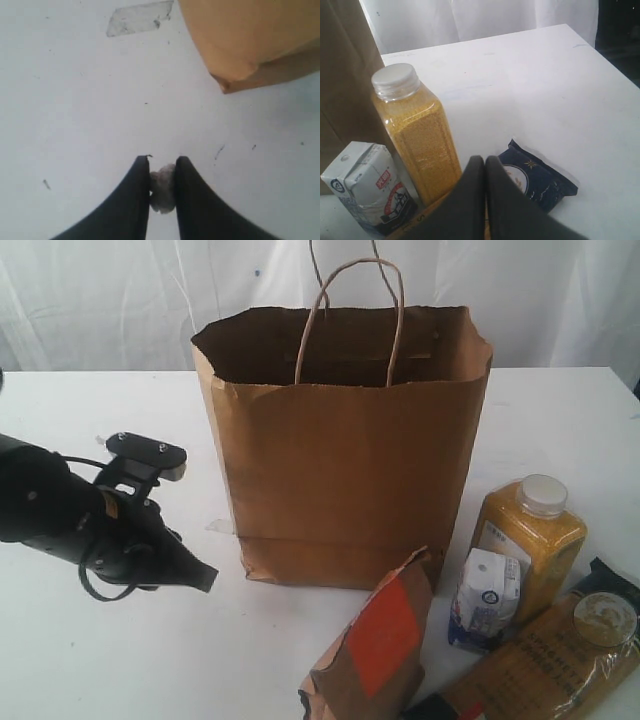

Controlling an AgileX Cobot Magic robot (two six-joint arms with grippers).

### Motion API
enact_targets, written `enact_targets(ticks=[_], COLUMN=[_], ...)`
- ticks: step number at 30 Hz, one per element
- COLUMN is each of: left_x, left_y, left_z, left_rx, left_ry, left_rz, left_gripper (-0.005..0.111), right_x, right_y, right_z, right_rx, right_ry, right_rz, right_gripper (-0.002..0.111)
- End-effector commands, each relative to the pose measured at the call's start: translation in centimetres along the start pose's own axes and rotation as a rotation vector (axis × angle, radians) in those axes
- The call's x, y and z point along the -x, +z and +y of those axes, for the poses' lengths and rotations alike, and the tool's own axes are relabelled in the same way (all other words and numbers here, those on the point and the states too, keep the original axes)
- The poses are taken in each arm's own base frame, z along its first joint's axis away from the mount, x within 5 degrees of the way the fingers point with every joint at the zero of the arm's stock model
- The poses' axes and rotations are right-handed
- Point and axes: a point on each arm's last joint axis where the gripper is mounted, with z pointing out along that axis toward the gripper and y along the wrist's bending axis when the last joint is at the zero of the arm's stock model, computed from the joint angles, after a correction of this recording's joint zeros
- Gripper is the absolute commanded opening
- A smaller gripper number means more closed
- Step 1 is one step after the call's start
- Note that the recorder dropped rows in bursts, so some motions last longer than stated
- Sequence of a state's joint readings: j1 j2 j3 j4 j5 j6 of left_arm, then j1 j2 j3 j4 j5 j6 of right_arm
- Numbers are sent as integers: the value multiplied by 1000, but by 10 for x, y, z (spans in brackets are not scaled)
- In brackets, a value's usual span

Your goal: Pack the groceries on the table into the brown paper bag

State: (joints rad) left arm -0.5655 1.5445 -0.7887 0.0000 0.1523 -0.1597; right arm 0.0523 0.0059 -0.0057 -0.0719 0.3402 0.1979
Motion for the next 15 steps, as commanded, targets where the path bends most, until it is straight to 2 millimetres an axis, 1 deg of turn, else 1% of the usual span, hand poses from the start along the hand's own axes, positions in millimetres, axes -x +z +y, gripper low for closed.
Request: enact_targets(ticks=[1,6,10,13,15], left_x=[0,3,3,9,17], left_y=[-35,-83,-127,-162,-180], left_z=[-3,-4,-5,-7,-8], left_rx=[-11,-23,-35,-49,-56], left_ry=[14,23,26,25,30], left_rz=[-47,-184,-337,-442,-490], left_gripper=[0,0,0,0,0], right_x=[-1,-1,-1,-1,-1], right_y=[0,0,0,0,0], right_z=[0,0,0,0,0], right_rx=[-4,-4,-4,-4,-4], right_ry=[-1,-1,-1,-1,-1], right_rz=[-6,-6,-6,-6,-6], right_gripper=[0,0,0,0,0])
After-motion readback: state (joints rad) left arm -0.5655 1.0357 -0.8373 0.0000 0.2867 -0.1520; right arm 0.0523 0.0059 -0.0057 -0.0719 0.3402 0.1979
